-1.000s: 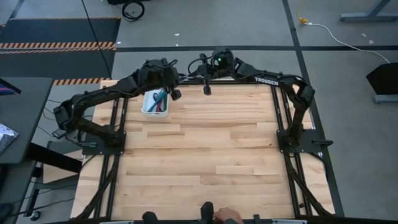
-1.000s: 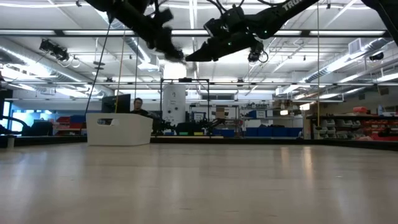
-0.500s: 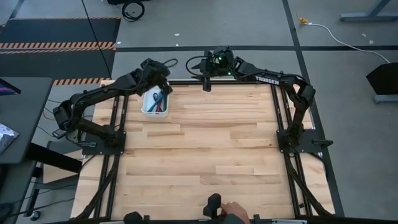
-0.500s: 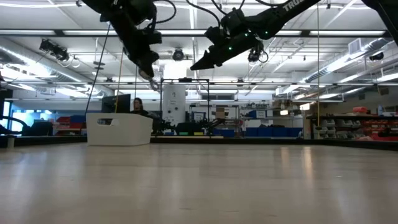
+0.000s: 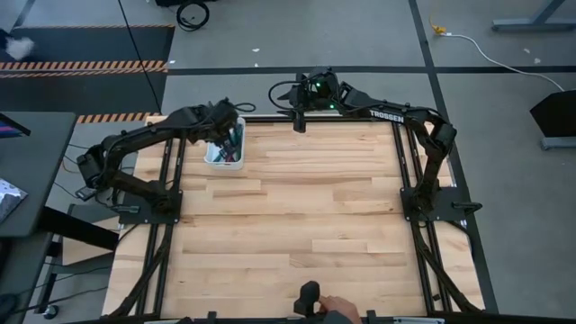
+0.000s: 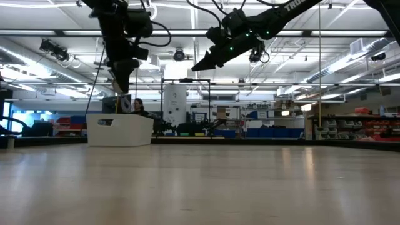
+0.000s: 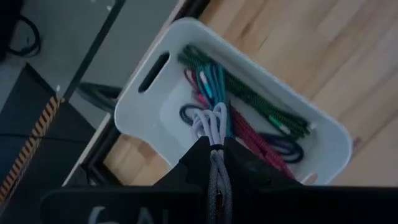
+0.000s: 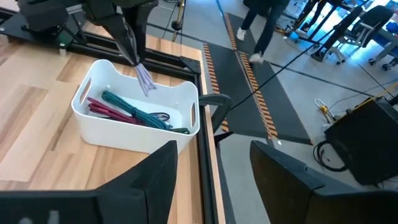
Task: Pick and place USB-C Cables
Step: Put the white charger cable into the white bin, then return to Home Position
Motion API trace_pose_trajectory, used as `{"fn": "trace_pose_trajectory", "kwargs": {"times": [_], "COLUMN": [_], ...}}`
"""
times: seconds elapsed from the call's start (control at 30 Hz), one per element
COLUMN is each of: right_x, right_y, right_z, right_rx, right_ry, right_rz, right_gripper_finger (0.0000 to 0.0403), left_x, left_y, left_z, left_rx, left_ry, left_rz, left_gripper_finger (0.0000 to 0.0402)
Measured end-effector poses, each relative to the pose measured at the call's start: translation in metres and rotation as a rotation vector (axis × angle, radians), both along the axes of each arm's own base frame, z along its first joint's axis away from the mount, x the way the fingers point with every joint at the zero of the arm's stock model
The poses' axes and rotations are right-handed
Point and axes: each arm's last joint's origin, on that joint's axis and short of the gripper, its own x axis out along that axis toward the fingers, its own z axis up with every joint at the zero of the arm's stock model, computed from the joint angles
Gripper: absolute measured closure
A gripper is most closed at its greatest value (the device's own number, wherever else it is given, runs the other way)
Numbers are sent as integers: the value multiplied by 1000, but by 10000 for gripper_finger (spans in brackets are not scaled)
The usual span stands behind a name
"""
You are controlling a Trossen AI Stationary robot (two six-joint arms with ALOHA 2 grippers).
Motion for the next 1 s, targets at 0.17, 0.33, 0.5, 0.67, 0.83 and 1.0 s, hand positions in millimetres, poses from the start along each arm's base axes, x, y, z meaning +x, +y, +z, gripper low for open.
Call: {"fn": "trace_pose_trajectory", "kwargs": {"times": [0.17,0.33,0.5,0.67,0.83,1.0], "right_x": [1,1,1,1,1,1], "right_y": [1,1,1,1,1,1], "right_z": [0,0,0,0,0,0], "right_rx": [0,0,0,0,0,4], "right_ry": [-1,-1,-1,-1,-1,-2], "right_rz": [3,3,3,3,3,3], "right_gripper_finger": [193,195,196,197,199,198], "left_x": [-3,-6,-5,-4,-3,5], "left_y": [-2,-2,-1,1,1,2], "left_z": [-2,-2,-2,-1,-1,2], "left_rx": [-28,-40,-14,8,12,27], "left_ry": [24,41,36,26,21,-41], "left_rz": [21,28,40,44,41,-14], "left_gripper_finger": [365,363,320,268,239,239]}}
